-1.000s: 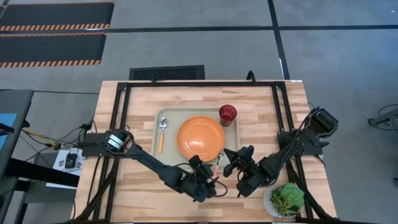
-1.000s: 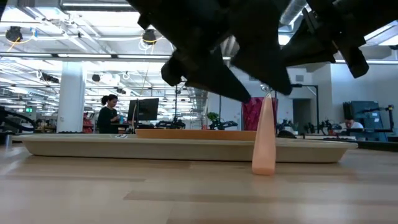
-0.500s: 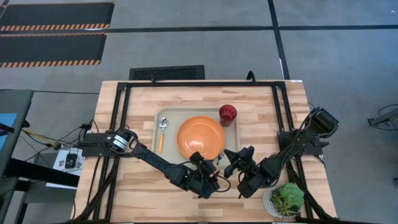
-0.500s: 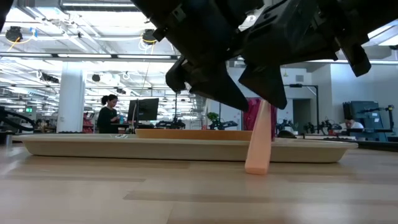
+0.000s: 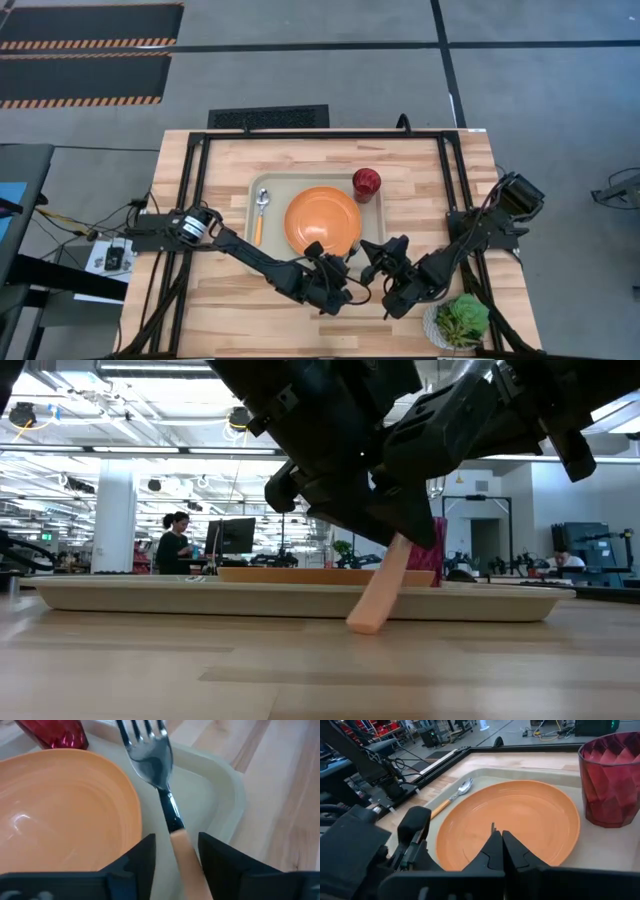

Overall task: Pick and place plate/cup/fork/spoon on tray
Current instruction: Put the orange fork on the gray serving tray to the left of the orange plate

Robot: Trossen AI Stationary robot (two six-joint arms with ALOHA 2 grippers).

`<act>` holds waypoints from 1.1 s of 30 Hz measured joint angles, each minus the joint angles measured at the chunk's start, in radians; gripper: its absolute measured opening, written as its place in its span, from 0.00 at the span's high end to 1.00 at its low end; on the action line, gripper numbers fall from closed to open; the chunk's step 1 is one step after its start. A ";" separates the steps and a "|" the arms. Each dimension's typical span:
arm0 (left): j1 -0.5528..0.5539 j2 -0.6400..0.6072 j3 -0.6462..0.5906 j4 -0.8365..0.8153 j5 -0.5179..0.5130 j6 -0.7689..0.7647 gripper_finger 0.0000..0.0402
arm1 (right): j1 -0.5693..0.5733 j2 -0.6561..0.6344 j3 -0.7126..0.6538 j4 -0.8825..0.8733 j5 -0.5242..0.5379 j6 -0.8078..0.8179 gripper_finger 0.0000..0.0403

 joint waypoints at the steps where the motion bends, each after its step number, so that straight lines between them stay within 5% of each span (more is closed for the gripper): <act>1: 0.001 0.000 0.000 0.000 0.000 0.001 0.67 | 0.001 0.000 0.000 0.000 0.001 0.000 1.00; 12: 0.001 -0.001 -0.001 -0.043 0.002 -0.001 0.89 | 0.009 0.000 0.000 -0.001 -0.002 -0.011 1.00; 23: 0.005 -0.007 0.000 -0.116 0.018 -0.018 0.91 | 0.006 0.000 -0.001 0.000 -0.028 -0.047 0.93; 33: 0.001 -0.063 -0.002 -0.195 0.060 -0.020 0.90 | 0.006 0.000 0.044 0.000 -0.015 -0.144 0.72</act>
